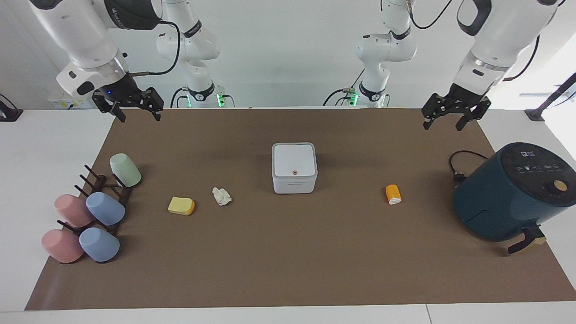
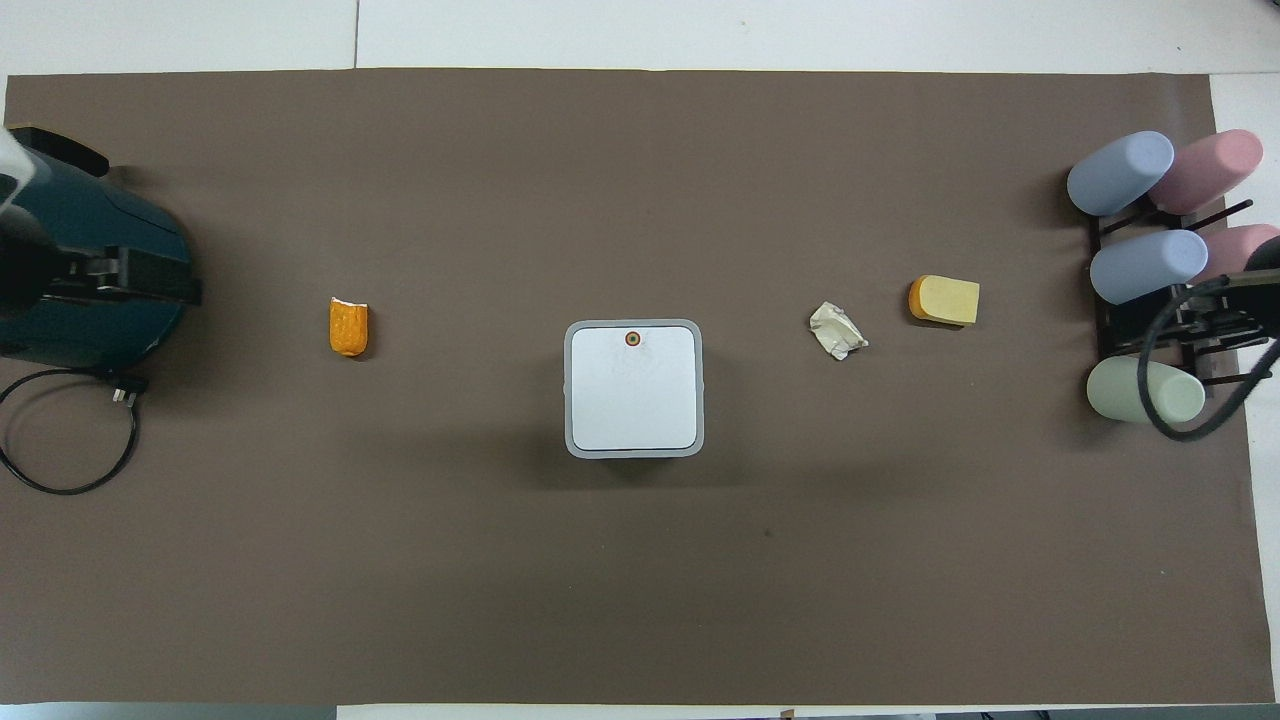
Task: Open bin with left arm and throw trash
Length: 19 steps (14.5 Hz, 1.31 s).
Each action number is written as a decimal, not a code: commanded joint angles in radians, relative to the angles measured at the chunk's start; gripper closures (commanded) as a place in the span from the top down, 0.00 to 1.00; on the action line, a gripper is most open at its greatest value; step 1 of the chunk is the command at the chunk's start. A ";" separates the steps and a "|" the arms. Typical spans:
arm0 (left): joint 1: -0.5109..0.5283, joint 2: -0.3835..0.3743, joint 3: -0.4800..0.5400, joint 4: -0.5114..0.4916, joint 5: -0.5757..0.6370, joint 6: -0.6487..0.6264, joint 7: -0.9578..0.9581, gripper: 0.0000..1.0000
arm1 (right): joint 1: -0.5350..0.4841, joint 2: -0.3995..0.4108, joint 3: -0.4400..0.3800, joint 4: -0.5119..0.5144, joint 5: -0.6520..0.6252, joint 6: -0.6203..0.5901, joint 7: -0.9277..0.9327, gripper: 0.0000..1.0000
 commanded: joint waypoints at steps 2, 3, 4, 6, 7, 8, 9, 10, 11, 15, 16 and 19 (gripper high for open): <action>-0.182 -0.032 0.010 -0.115 0.021 0.111 -0.113 0.00 | -0.025 0.001 0.061 -0.132 0.002 0.184 0.013 1.00; -0.219 -0.030 0.010 -0.147 0.021 0.173 -0.116 0.00 | -0.027 0.005 0.065 -0.167 0.021 0.236 0.009 1.00; -0.257 -0.029 0.009 -0.192 0.019 0.258 -0.140 0.00 | -0.028 0.021 0.070 -0.201 0.051 0.279 0.009 1.00; -0.314 -0.014 0.006 -0.244 0.019 0.387 -0.185 0.00 | -0.028 0.048 0.071 -0.268 0.103 0.382 0.002 1.00; -0.346 0.015 0.007 -0.246 0.019 0.435 -0.188 0.00 | -0.028 0.062 0.079 -0.314 0.110 0.463 -0.019 1.00; -0.369 0.057 0.006 -0.243 0.019 0.490 -0.190 0.00 | -0.027 0.085 0.111 -0.357 0.110 0.556 -0.058 1.00; -0.394 0.092 0.007 -0.243 0.017 0.547 -0.197 0.00 | -0.027 0.111 0.125 -0.386 0.110 0.642 -0.069 1.00; -0.421 0.126 0.007 -0.244 0.017 0.599 -0.213 0.00 | -0.025 0.127 0.133 -0.406 0.110 0.696 -0.072 1.00; -0.434 0.146 0.007 -0.244 0.017 0.635 -0.232 0.00 | -0.025 0.143 0.159 -0.410 0.110 0.739 -0.078 1.00; -0.491 0.224 0.006 -0.246 0.017 0.731 -0.306 0.00 | -0.022 0.200 0.228 -0.419 0.110 0.838 -0.104 1.00; -0.501 0.238 0.006 -0.246 0.017 0.736 -0.314 0.00 | -0.019 0.216 0.228 -0.425 0.110 0.864 -0.134 1.00; -0.538 0.258 0.007 -0.266 0.017 0.767 -0.342 0.00 | -0.018 0.249 0.228 -0.472 0.111 0.925 -0.174 0.89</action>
